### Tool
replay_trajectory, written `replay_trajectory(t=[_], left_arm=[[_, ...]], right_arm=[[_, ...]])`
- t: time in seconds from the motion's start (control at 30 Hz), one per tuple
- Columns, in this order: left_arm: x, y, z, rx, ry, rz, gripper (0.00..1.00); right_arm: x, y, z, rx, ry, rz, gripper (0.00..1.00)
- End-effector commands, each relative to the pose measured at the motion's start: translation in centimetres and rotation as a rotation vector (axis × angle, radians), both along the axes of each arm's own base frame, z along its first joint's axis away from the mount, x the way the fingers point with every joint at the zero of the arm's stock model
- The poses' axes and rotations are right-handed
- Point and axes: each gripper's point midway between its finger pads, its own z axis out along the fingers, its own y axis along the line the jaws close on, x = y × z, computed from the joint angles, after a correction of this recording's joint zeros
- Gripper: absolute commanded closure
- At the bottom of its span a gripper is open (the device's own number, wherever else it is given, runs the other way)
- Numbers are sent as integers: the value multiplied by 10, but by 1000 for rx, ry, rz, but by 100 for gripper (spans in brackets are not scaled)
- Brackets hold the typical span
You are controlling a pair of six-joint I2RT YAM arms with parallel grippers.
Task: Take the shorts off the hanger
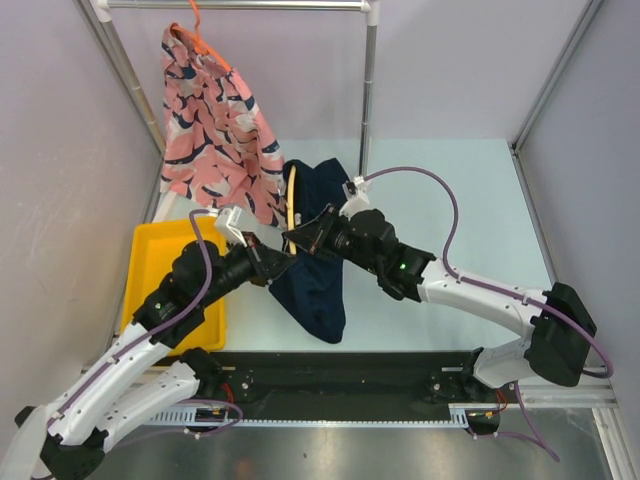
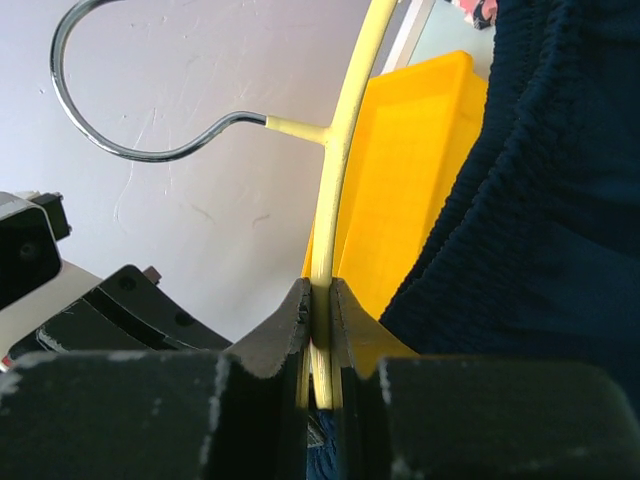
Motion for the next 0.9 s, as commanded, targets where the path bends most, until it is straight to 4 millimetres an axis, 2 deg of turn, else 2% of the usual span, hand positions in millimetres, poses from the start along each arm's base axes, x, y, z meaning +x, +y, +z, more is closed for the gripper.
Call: replay_trajectory(t=[0.0, 0.03, 0.07, 0.13, 0.17, 0.2, 0.27, 0.4, 0.53, 0.57, 0.7, 0.8, 0.83, 0.87], left_arm=[[-52, -19, -6, 48, 73, -265, 90], [-51, -20, -2, 38, 71, -267, 66], [-51, -22, 1, 27, 63, -273, 53], [-51, -25, 8, 11, 41, -285, 35], [-51, -24, 9, 11, 34, -281, 29], [-49, -22, 9, 16, 32, -270, 25], [-49, -20, 7, 19, 25, -255, 20], [-45, -17, -4, 41, 45, -230, 17], [-43, -27, -3, 7, 27, -265, 9], [-43, -30, -3, 2, 28, -275, 9], [-39, -43, 3, -17, 10, -315, 9], [-29, -37, -7, 55, 27, -268, 37], [-28, -34, -10, 76, 29, -255, 57], [-27, -32, -10, 90, 23, -247, 65]], right_arm=[[35, -37, 100, 209, -205, -234, 100], [29, -34, 101, 210, -205, -231, 100], [26, -36, 106, 217, -212, -235, 100], [22, -36, 107, 220, -205, -238, 100], [20, -37, 110, 226, -203, -240, 96], [18, -39, 109, 230, -186, -244, 86], [15, -40, 112, 239, -179, -244, 86], [13, -43, 112, 267, -129, -262, 100], [5, -41, 115, 283, -119, -274, 99], [-2, -37, 117, 294, -114, -261, 98], [-10, -31, 116, 318, -83, -270, 92], [-15, -30, 113, 315, -57, -265, 84], [-17, -34, 115, 318, -56, -266, 81], [-18, -36, 113, 300, -56, -270, 79]])
